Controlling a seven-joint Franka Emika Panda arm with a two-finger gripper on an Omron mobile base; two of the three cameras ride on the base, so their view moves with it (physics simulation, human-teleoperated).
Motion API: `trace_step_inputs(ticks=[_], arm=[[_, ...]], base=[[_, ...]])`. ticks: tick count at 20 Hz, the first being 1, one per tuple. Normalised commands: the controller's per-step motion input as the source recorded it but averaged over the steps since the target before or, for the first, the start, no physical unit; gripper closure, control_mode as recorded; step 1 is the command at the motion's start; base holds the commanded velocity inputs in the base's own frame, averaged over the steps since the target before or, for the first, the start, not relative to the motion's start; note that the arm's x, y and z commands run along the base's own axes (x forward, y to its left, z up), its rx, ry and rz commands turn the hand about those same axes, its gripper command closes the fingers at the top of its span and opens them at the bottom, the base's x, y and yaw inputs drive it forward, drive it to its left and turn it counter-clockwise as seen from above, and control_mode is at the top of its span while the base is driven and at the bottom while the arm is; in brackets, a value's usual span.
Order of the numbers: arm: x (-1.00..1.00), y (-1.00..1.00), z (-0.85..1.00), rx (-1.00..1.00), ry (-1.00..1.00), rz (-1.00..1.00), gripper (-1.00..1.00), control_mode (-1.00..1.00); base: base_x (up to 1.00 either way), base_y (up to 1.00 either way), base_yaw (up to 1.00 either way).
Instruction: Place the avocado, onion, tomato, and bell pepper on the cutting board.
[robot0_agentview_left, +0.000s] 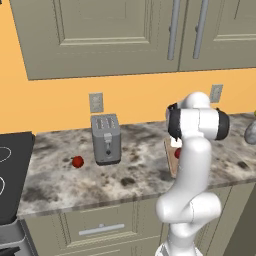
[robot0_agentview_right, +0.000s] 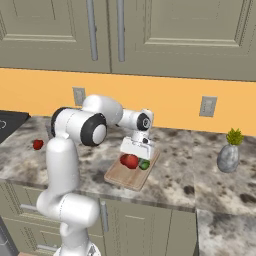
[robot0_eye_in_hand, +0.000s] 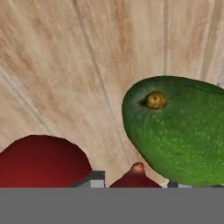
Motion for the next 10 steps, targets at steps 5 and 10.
trace_step_inputs(ticks=[5,10], arm=[[-0.24,0.33,-0.39,0.03,0.09,0.00,-1.00,-1.00],[-0.08,0.05,0.11,0.00,-0.02,0.00,-1.00,-1.00]], base=[[0.00,0.00,0.00],[0.00,0.00,0.00]])
